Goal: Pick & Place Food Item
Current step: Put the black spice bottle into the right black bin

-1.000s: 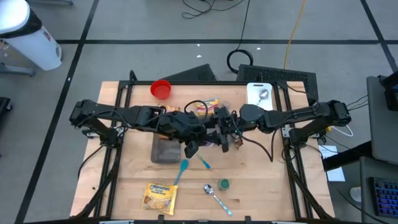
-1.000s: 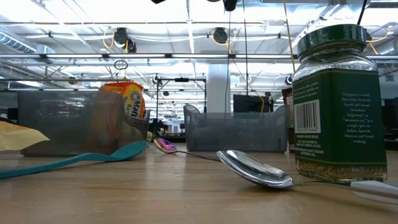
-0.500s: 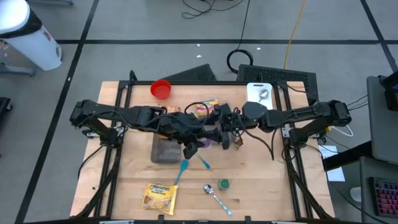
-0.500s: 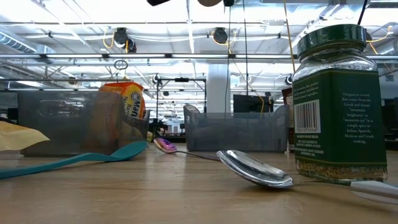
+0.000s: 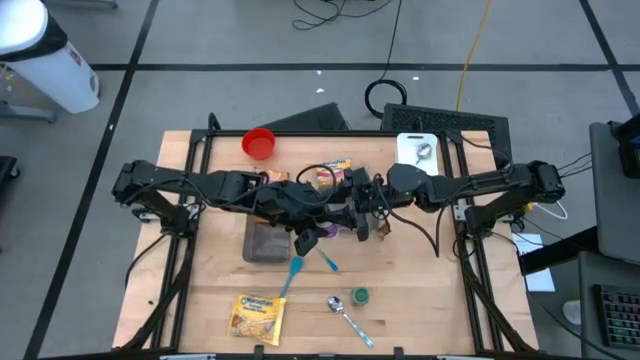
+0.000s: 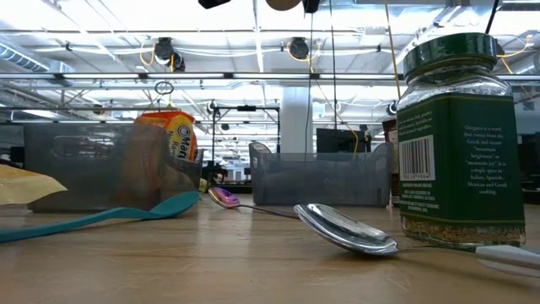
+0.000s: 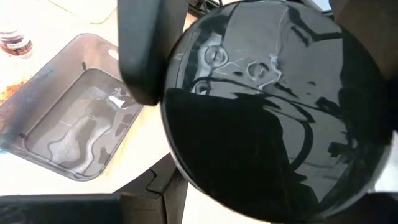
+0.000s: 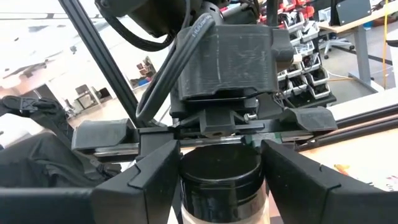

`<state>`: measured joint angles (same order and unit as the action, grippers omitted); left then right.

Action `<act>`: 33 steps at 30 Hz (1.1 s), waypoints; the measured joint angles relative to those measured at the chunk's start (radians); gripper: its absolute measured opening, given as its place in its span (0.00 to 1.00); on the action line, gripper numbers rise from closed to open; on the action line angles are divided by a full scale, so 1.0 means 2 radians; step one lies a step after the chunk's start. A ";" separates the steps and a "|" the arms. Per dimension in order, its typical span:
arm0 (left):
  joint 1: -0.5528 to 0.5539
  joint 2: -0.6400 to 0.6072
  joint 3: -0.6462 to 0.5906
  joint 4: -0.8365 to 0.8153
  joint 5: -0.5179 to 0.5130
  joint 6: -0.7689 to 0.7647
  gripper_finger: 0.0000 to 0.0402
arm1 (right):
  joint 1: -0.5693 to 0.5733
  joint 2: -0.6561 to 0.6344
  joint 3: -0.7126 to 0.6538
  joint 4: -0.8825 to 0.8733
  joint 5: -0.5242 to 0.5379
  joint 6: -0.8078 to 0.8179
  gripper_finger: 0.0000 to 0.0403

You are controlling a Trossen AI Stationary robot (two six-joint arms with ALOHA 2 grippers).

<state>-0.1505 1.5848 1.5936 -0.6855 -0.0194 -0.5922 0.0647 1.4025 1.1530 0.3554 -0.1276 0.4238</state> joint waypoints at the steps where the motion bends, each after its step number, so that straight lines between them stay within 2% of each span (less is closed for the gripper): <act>1: 0.000 0.000 0.000 0.000 0.000 0.000 0.42 | 0.000 0.000 0.000 -0.001 0.000 0.000 0.53; 13: 0.004 0.000 0.000 0.012 -0.002 -0.015 0.42 | 0.001 -0.001 0.001 -0.006 0.000 -0.003 0.54; 22: 0.010 0.000 0.000 0.014 0.023 -0.027 0.42 | 0.004 0.000 0.000 -0.005 0.000 -0.005 0.55; 33: 0.010 0.000 0.000 0.016 0.025 -0.033 0.42 | 0.005 0.001 0.000 -0.007 -0.013 0.002 0.55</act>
<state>-0.1303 1.5848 1.5929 -0.6533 0.0299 -0.6591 0.0738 1.4036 1.1522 0.3422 -0.1528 0.4274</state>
